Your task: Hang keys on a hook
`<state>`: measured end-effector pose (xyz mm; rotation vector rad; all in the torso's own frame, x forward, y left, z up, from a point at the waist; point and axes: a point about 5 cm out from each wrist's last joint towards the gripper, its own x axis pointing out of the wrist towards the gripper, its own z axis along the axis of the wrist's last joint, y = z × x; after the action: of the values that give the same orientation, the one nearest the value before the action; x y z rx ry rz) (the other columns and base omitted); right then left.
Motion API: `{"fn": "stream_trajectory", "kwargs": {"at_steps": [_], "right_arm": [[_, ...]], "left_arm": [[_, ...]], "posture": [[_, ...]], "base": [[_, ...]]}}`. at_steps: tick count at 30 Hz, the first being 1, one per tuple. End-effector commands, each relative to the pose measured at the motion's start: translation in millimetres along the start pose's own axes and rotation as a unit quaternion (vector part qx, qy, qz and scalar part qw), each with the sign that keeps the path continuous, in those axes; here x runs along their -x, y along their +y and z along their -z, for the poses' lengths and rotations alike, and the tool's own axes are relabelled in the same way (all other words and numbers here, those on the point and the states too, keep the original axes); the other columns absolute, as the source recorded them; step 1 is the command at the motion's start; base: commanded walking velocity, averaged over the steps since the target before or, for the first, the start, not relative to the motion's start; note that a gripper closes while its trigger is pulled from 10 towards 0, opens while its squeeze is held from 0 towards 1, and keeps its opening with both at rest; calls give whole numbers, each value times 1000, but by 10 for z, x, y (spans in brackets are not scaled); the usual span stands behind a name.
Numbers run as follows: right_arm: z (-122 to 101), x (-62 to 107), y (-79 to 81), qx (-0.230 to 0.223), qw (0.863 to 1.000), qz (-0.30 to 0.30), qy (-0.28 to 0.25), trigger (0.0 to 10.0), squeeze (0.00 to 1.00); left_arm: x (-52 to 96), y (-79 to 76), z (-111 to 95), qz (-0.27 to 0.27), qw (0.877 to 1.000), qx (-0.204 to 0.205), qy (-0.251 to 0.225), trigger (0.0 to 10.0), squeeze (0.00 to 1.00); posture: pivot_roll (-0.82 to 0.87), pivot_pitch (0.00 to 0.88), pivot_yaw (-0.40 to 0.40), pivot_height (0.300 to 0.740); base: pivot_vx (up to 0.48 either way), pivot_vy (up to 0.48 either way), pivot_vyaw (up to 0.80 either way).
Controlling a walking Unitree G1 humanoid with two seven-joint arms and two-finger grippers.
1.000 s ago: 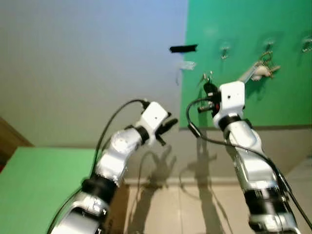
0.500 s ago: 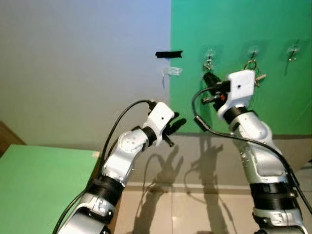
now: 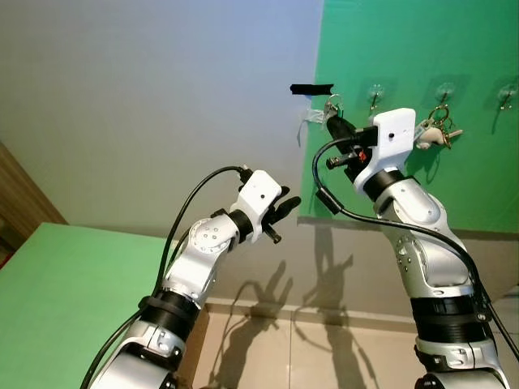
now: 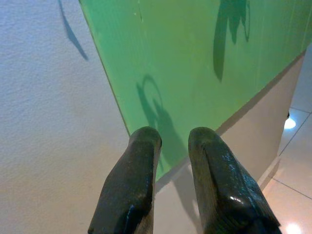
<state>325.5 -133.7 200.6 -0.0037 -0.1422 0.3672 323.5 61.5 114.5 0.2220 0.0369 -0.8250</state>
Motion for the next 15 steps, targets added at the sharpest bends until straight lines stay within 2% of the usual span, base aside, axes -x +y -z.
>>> {"fn": "stream_trajectory", "kwargs": {"at_steps": [1, 6, 15], "right_arm": [[-46, -35, -51, -11, 1000, 5, -3, 0, 0], [-6, -8, -133, -14, 1000, 22, 7, 0, 0], [45, -8, -103, -17, 999, 24, 13, 0, 0]], "left_arm": [[-9, 24, -33, -1, 1000, -10, -2, 10000, 0], [0, 9, -17, 0, 1000, -14, -1, 10000, 0], [-15, -19, -37, 11, 1000, -15, -8, 10000, 0]], "posture": [[-157, 0, 77, 740], [-159, 0, 80, 740], [-164, 0, 93, 740]], "base": [[0, 0, 0], [0, 0, 0], [0, -435, 0]]}}
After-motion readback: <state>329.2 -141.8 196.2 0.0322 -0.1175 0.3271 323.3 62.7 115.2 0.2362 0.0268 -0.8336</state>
